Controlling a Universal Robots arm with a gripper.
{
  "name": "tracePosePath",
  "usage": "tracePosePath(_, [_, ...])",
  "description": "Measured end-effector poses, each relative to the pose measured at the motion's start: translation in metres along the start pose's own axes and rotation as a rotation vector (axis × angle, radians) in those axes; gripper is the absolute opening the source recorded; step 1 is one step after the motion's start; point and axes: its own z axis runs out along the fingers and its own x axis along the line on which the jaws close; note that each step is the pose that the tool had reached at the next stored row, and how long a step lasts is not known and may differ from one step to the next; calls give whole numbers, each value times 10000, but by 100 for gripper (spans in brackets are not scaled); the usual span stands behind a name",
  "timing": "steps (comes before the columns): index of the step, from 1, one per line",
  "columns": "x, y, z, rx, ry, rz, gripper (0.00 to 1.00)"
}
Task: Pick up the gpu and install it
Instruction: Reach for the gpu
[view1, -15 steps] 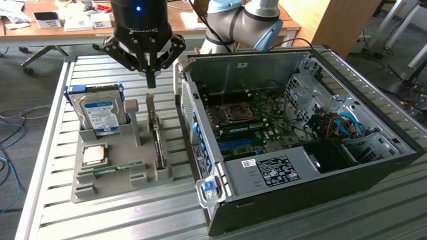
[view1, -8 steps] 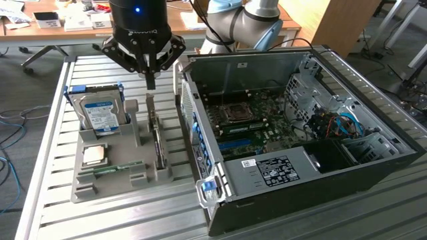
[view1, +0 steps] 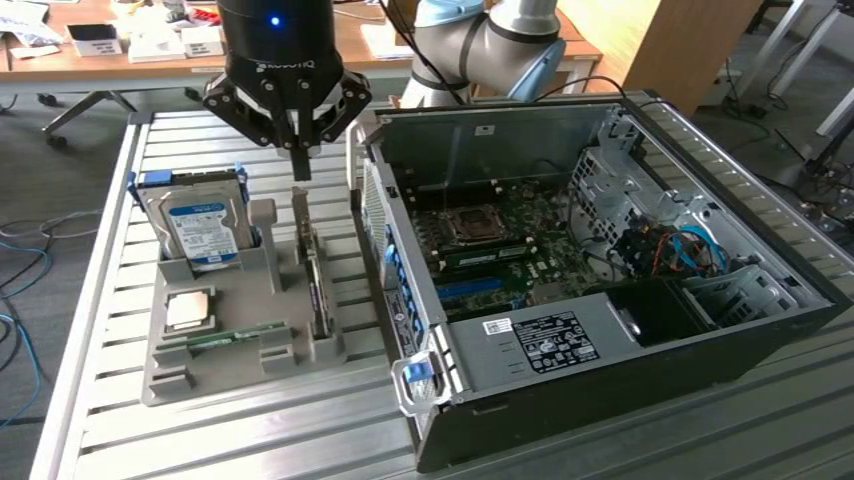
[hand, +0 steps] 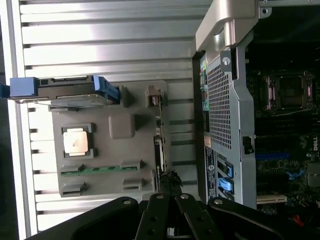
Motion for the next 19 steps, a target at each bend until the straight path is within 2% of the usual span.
tracePosePath(7, [-5,-69,-3,0,0,0,11])
tracePosePath(19, [-5,-72,-3,0,0,0,11])
